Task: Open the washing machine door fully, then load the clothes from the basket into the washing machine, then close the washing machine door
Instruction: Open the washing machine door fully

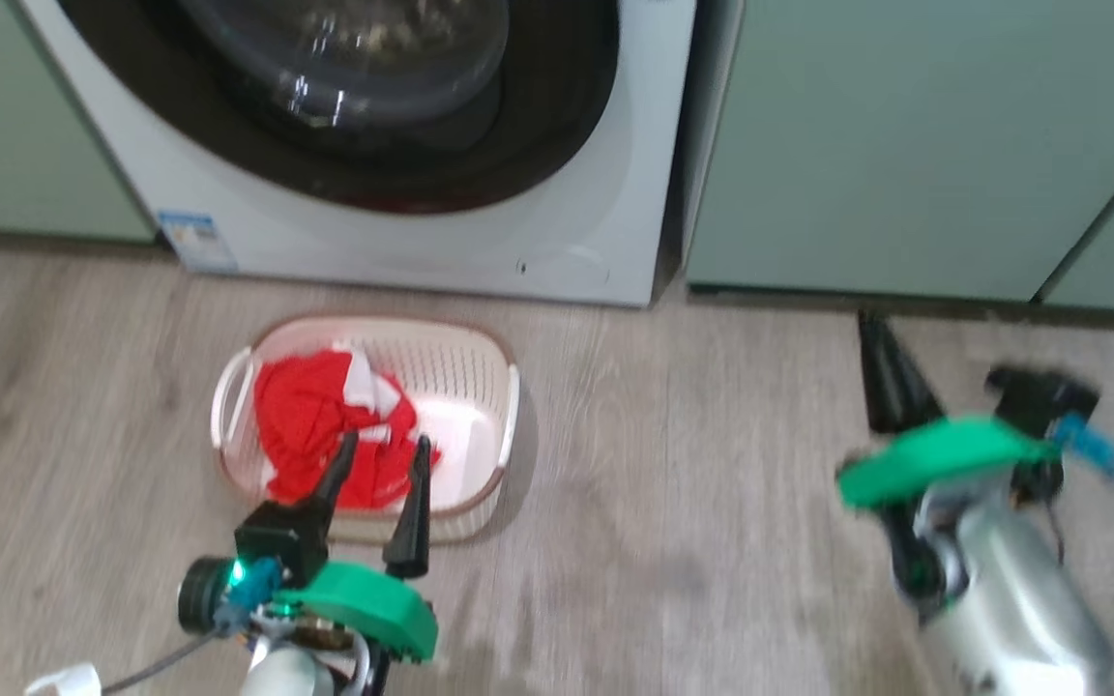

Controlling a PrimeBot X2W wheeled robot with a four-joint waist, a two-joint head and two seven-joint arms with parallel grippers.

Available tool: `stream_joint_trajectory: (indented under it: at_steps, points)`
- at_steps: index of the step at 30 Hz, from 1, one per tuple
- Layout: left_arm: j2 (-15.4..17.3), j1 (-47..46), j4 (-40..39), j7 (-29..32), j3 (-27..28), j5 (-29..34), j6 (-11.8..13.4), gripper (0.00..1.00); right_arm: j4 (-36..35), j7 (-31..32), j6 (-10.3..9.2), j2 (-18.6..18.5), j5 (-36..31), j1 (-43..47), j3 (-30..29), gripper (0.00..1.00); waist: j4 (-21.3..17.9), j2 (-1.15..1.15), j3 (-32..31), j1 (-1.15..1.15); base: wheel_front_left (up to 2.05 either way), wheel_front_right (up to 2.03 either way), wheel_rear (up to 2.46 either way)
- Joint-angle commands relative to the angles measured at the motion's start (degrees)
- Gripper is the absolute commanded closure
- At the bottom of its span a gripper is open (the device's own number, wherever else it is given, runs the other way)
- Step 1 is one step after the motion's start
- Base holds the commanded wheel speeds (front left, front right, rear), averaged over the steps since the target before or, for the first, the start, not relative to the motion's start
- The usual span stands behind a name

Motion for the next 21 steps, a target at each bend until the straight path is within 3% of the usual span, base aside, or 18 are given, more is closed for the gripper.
stream_joint_trajectory:
  at_steps: [1, 11, 21]
  points:
    - [0.4, -4.2, -2.3, -0.7, 1.5, -0.3, 0.0, 0.0, -1.5, 0.7, -0.01, -0.9, 2.3, -5.6, 1.5, 1.0, 1.7, 0.0, 3.5, 0.0, 0.0, 0.0, 0.0]
    - [0.4, -11.6, -5.1, -0.7, 2.1, -0.6, -0.6, 0.0, 1.3, 10.0, -0.01, -6.6, 16.7, -27.9, 3.1, 1.0, 6.6, 0.0, 15.6, 0.0, 0.0, 0.0, 0.0]
    - [0.4, -17.6, -7.8, -0.7, 0.9, -3.8, 0.1, 0.0, 9.0, 17.9, -0.01, -10.1, 21.5, -48.9, 3.9, 1.0, 11.2, 0.0, 24.4, 0.0, 0.0, 0.0, 0.0]
